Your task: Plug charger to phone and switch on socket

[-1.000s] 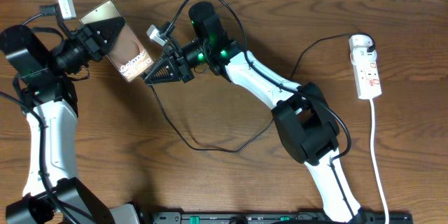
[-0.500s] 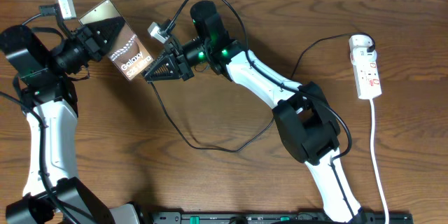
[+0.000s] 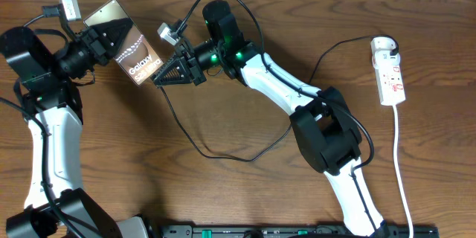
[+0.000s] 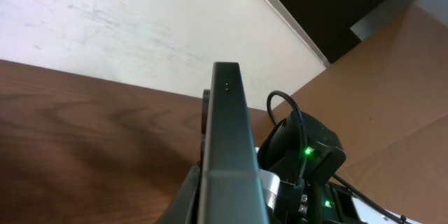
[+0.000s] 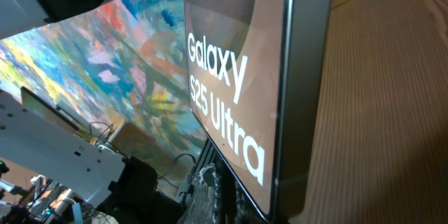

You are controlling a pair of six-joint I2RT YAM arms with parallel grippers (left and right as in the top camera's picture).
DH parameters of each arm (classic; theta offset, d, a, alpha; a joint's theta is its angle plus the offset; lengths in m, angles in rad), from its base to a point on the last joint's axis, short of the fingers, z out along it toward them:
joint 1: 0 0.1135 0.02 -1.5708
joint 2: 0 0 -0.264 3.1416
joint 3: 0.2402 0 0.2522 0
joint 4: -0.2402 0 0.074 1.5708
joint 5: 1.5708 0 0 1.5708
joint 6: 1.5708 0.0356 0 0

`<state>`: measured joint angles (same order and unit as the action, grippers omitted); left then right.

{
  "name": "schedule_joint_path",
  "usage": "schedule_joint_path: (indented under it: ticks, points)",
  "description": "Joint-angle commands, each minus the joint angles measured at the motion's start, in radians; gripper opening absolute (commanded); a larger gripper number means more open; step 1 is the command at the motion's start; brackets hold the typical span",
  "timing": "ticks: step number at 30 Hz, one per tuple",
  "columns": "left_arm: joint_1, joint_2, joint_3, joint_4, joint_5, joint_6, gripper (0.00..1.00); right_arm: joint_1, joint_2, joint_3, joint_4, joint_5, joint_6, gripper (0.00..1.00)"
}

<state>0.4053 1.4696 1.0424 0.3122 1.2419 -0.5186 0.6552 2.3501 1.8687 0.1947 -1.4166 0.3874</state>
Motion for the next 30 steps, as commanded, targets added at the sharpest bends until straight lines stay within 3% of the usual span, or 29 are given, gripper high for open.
schedule_joint_path:
  ticks: [1,6,10,14,16,18,19,20,27,30]
  points:
    - [-0.021,-0.001,-0.026,-0.026,0.107,-0.017,0.08,-0.020,-0.032,0.044,0.022,0.131,0.009,0.04]
    - [-0.021,-0.001,-0.026,-0.026,0.106,-0.016,0.08,-0.020,-0.032,0.044,0.022,0.122,0.010,0.22]
    - [-0.020,-0.001,-0.026,-0.026,0.106,-0.016,0.07,-0.020,-0.032,0.044,0.022,0.114,0.010,0.27]
    - [-0.018,-0.001,-0.026,-0.026,0.102,-0.016,0.07,-0.020,-0.032,0.044,0.022,0.105,0.010,0.40]
    - [-0.016,-0.001,-0.026,-0.026,0.099,-0.016,0.07,-0.020,-0.032,0.044,0.022,0.104,0.013,0.52]
    - [-0.016,-0.001,-0.026,-0.026,0.099,-0.016,0.07,-0.020,-0.032,0.044,0.022,0.104,0.018,0.73]
    - [-0.016,-0.001,-0.026,-0.026,0.099,-0.016,0.07,-0.020,-0.032,0.044,0.022,0.104,0.020,0.92]
    - [-0.016,-0.001,-0.026,-0.026,0.100,-0.016,0.07,-0.020,-0.032,0.044,0.022,0.104,0.021,0.99]
    - [-0.016,0.003,-0.026,-0.027,0.099,-0.012,0.07,-0.020,-0.032,0.044,0.053,0.101,0.085,0.99]
    - [-0.016,0.014,-0.026,-0.040,0.099,-0.012,0.07,-0.026,-0.032,0.044,0.141,0.101,0.182,0.99]
